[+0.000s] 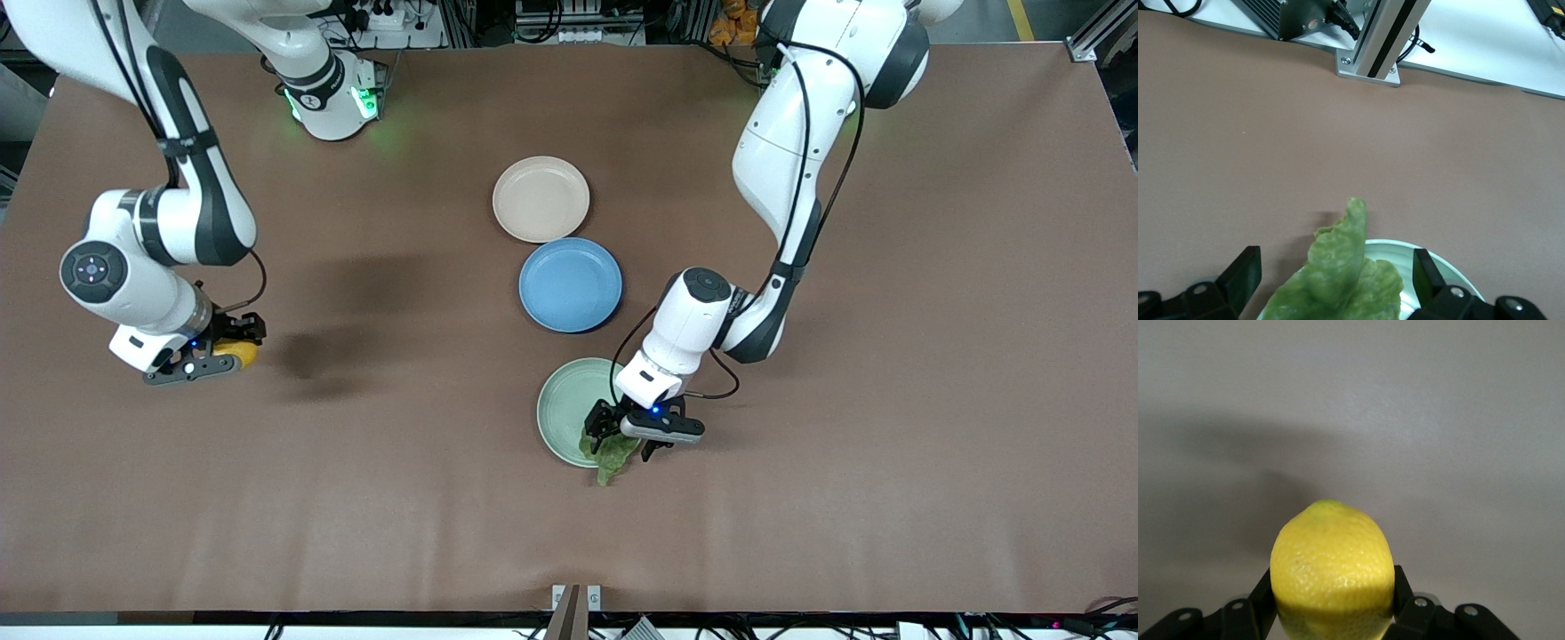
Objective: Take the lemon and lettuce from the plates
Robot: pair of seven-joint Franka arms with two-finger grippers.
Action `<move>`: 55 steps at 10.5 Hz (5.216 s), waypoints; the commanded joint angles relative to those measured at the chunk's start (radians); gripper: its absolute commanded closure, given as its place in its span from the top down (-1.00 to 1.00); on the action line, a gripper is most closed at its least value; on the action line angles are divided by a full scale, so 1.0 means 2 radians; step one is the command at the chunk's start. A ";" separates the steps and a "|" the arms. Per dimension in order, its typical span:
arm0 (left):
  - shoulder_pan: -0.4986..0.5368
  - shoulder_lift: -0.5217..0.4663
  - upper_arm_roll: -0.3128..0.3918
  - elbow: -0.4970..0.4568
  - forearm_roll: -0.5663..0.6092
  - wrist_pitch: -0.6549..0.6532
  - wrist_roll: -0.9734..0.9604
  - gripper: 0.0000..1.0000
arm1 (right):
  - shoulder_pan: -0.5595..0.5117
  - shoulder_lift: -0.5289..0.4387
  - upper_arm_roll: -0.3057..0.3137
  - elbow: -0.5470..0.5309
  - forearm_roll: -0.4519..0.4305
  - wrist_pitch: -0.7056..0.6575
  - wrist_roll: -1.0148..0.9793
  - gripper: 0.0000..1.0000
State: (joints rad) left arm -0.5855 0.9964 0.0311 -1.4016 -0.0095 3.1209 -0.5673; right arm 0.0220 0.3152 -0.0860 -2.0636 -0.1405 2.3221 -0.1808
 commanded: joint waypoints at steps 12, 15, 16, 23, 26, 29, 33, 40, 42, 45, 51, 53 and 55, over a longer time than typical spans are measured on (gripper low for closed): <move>-0.010 0.023 0.003 0.017 -0.011 0.022 -0.024 -1.00 | -0.024 0.052 0.001 0.030 0.076 0.034 -0.008 1.00; -0.010 0.015 0.002 0.015 -0.012 0.022 -0.025 -1.00 | -0.023 0.024 -0.005 0.052 0.076 -0.039 -0.004 1.00; -0.010 0.008 0.001 0.015 -0.020 0.022 -0.026 -1.00 | -0.023 0.015 -0.011 0.067 0.076 -0.078 -0.004 1.00; 0.002 -0.098 0.001 -0.018 -0.040 -0.119 -0.030 -1.00 | -0.014 -0.049 -0.033 0.180 0.078 -0.276 -0.002 1.00; 0.019 -0.177 0.001 -0.087 -0.033 -0.192 -0.013 -1.00 | -0.013 -0.078 -0.035 0.207 0.082 -0.311 -0.002 1.00; 0.059 -0.233 0.000 -0.151 -0.033 -0.221 0.045 -1.00 | -0.005 -0.099 -0.031 0.236 0.090 -0.349 0.040 1.00; 0.139 -0.263 0.000 -0.148 -0.033 -0.380 0.168 -1.00 | -0.001 -0.133 -0.031 0.255 0.090 -0.370 0.060 1.00; 0.194 -0.280 0.002 -0.145 -0.033 -0.523 0.234 1.00 | 0.013 -0.138 -0.028 0.274 0.090 -0.373 0.060 1.00; 0.195 -0.293 0.002 -0.144 -0.033 -0.530 0.238 1.00 | 0.018 -0.139 -0.028 0.275 0.090 -0.373 0.060 1.00; 0.198 -0.321 0.002 -0.141 -0.033 -0.576 0.232 1.00 | 0.034 -0.139 -0.032 0.277 0.084 -0.375 0.060 1.00; 0.236 -0.455 -0.023 -0.144 0.034 -0.646 0.249 1.00 | 0.034 -0.138 -0.029 0.278 0.083 -0.370 0.059 1.00; 0.236 -0.487 -0.025 -0.140 0.036 -0.662 0.250 1.00 | 0.034 -0.138 -0.031 0.278 0.082 -0.369 0.059 1.00; 0.236 -0.500 -0.026 -0.117 0.031 -0.706 0.252 1.00 | 0.035 -0.138 -0.031 0.277 0.082 -0.369 0.059 1.00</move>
State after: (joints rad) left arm -0.1258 0.0401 -0.0070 -1.6599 0.0393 1.7943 -0.0898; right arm 0.0859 0.0493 -0.1430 -1.5093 0.0228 1.5879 -0.0765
